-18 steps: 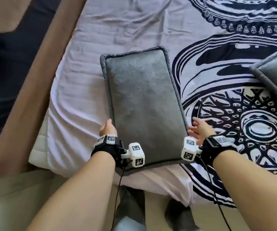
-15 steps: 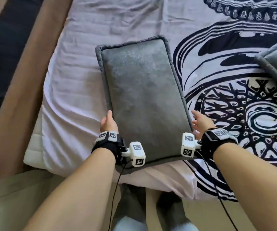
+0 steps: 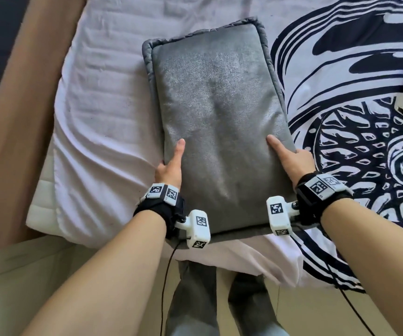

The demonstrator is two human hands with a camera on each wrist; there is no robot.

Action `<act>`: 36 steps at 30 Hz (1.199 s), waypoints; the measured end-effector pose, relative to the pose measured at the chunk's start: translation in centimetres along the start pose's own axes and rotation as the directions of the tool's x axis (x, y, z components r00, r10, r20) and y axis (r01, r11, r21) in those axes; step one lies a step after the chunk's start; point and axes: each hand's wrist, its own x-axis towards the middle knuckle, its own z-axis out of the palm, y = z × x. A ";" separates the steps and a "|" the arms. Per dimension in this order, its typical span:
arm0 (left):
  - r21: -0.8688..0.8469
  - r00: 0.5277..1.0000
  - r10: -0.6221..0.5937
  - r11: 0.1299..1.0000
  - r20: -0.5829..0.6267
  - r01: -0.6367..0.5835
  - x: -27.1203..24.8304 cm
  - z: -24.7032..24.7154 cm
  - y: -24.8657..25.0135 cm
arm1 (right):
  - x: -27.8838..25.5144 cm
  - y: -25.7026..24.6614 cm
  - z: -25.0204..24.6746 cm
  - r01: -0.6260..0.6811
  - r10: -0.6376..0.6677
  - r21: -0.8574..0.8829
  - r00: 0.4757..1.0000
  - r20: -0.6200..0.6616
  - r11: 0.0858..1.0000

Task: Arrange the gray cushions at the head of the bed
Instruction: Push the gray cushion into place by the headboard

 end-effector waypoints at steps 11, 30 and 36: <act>-0.014 0.952 0.301 0.953 -0.053 -0.302 0.9 -2.3 7.4 | -2.7 -4.2 2.7 0.021 -0.012 0.286 0.999 -0.030 0.958; 0.269 0.806 0.588 0.789 -0.070 -0.552 14.9 -16.7 27.0 | -3.0 -21.2 24.0 0.221 -0.213 0.430 0.975 -0.066 0.876; 0.151 0.842 0.531 0.844 -0.098 -0.514 19.0 -21.3 27.7 | -2.3 -21.5 29.8 0.112 -0.158 0.165 0.942 0.296 0.980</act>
